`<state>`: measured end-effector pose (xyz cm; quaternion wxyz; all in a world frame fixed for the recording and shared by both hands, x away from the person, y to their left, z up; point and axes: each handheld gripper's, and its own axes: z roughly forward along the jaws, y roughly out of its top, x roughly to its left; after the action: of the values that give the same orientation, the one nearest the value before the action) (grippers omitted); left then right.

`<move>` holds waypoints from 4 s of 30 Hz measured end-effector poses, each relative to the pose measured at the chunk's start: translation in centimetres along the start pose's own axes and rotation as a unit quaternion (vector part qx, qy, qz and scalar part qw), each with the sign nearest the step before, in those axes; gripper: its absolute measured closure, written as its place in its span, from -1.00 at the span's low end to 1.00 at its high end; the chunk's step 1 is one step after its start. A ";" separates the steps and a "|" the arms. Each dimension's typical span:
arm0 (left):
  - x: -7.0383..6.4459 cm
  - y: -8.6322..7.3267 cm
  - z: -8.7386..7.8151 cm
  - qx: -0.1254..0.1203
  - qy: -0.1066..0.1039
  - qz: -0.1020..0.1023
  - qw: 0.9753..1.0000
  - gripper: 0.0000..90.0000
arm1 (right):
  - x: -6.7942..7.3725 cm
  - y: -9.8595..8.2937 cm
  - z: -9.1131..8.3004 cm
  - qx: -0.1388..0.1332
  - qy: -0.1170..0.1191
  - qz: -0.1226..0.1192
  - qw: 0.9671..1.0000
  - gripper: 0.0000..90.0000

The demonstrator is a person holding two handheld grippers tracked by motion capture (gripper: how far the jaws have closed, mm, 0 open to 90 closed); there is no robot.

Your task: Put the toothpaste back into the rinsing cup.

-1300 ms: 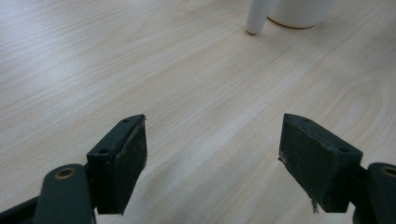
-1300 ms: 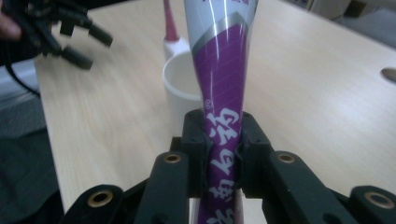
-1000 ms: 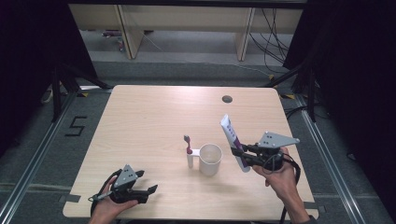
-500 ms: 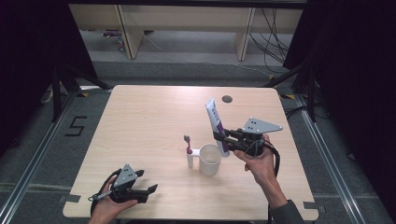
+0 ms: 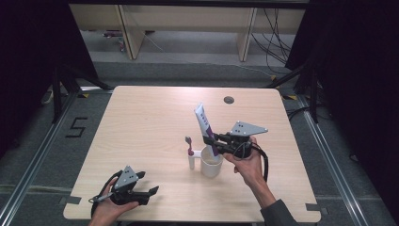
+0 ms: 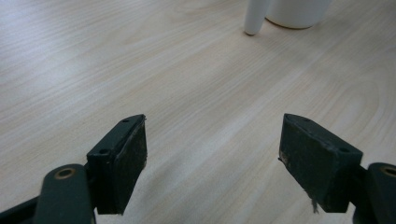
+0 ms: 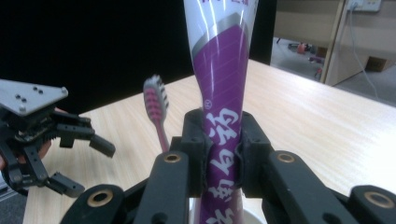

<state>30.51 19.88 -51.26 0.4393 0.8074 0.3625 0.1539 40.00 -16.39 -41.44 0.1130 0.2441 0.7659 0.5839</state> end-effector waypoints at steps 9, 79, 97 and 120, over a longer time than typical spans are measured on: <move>-0.1 0.0 0.0 -0.001 -0.002 -0.002 1.000 -0.49 | -0.2 -1.7 0.6 0.015 0.003 -0.003 1.000 0.70; -0.2 -0.1 0.0 0.005 -0.006 0.002 1.000 -0.49 | 0.9 -4.0 0.2 0.135 -0.002 -0.027 0.990 0.59; -0.2 -0.1 -0.1 0.001 -0.003 0.000 1.000 -0.49 | 0.7 -2.9 -3.2 0.097 -0.026 -0.004 0.995 0.21; -0.1 -0.1 -0.2 0.000 0.002 -0.004 1.000 -0.52 | -1.9 -3.6 -6.2 0.072 -0.092 0.054 0.992 -0.33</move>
<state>30.29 20.00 -51.21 0.4391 0.8054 0.3671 0.1540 37.88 -23.30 -43.27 0.1335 0.3451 0.7779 0.5079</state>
